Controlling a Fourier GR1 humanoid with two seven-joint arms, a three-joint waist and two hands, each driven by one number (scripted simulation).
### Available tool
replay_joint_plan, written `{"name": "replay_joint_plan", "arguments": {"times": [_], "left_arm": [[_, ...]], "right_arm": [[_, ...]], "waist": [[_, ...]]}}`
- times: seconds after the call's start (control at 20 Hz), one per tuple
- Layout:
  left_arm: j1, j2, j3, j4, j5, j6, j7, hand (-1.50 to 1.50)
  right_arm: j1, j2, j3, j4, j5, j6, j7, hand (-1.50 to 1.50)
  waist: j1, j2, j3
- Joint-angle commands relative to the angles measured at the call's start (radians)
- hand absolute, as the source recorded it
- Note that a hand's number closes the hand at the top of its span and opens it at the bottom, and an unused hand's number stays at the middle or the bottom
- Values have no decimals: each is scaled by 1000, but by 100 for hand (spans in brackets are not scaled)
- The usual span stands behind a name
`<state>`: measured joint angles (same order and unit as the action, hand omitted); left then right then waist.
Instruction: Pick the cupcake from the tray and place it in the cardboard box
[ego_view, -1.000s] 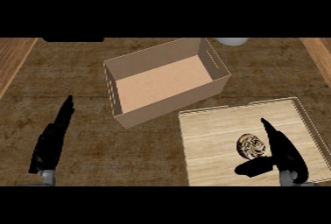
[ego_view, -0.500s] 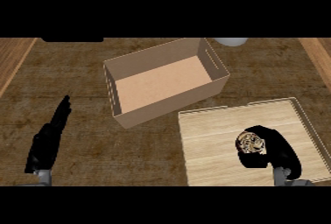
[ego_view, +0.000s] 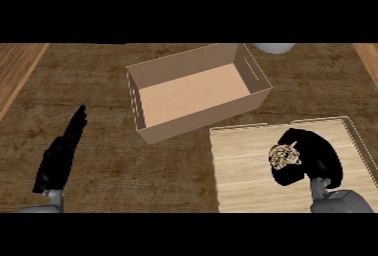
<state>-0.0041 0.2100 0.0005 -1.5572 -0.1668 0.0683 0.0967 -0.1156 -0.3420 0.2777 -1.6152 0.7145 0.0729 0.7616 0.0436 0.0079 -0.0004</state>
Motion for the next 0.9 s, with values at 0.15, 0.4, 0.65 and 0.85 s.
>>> {"name": "replay_joint_plan", "arguments": {"times": [0.15, 0.4, 0.65, 0.85], "left_arm": [[-56, -8, -59, -15, -5, -44, -18, 0], [-88, -17, -79, -10, -6, -57, -22, 0], [-96, -13, -71, 5, -15, -48, -29, 0], [-109, -19, -77, 3, -16, -47, -12, 0]], "right_arm": [[-247, -145, 160, -11, 11, 160, -393, 150], [-393, -247, 160, 34, -16, 196, -683, 150], [-499, -313, 95, 143, -96, 190, -973, 150], [-561, -274, 15, 214, -267, 221, -1187, 150]], "waist": [[184, 45, 7], [188, 60, 9], [167, 65, 9], [157, 66, 13]]}}
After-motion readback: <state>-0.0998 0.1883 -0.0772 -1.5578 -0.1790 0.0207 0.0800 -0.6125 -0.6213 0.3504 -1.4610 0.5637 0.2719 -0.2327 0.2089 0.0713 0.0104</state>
